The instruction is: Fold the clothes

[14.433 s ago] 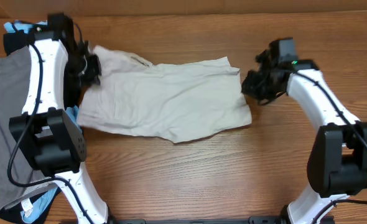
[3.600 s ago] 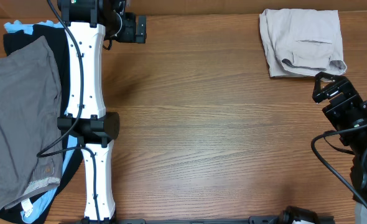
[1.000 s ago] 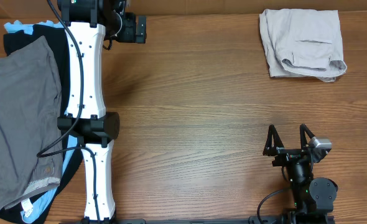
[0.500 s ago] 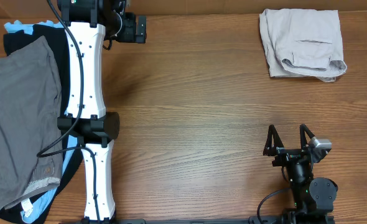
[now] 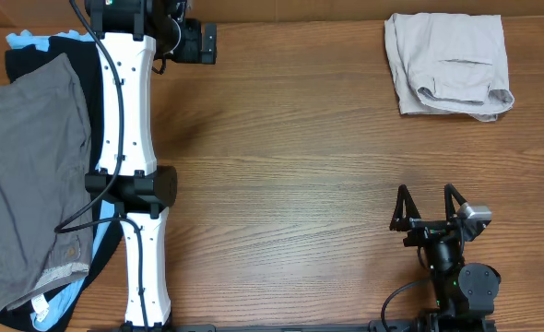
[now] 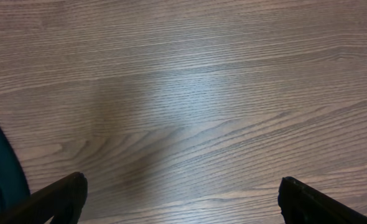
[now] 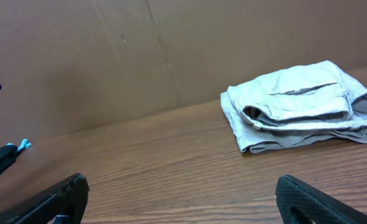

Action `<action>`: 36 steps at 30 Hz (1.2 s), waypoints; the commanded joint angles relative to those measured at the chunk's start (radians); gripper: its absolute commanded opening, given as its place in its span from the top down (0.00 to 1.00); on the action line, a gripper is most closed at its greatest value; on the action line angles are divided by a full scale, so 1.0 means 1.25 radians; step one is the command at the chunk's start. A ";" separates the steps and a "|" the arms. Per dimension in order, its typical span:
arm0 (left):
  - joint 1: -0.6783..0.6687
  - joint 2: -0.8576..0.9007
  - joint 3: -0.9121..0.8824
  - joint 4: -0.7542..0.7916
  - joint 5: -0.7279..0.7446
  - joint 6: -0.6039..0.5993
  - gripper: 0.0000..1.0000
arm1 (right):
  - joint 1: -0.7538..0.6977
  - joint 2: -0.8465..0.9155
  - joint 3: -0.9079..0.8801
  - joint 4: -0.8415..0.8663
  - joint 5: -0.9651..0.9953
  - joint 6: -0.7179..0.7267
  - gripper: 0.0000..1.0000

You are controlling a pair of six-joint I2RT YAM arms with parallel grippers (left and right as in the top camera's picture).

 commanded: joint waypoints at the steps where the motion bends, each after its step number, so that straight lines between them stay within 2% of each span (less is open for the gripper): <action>1: -0.011 -0.022 0.010 0.000 -0.005 -0.002 0.00 | 0.004 -0.008 -0.009 0.002 0.008 -0.003 0.00; 5: -0.031 -0.061 -0.005 0.000 -0.005 -0.002 0.00 | 0.004 -0.008 -0.009 0.002 0.008 -0.003 0.00; 7: -0.048 -0.110 -0.063 0.001 -0.005 -0.002 0.00 | 0.004 -0.008 -0.009 0.002 0.008 -0.003 0.00; 16: -0.119 -0.407 -0.520 0.013 -0.005 -0.002 0.00 | 0.004 -0.008 -0.009 0.002 0.008 -0.003 0.00; 29: -0.141 -0.650 -0.863 0.018 -0.004 -0.002 0.00 | 0.004 -0.008 -0.009 0.002 0.008 -0.003 0.00; 32: -0.140 -0.699 -0.950 0.072 -0.009 0.005 0.00 | 0.004 -0.008 -0.009 0.002 0.008 -0.003 0.00; 36: -0.128 -0.782 -1.117 0.298 -0.054 0.027 0.00 | 0.004 -0.008 -0.009 0.002 0.008 -0.003 0.00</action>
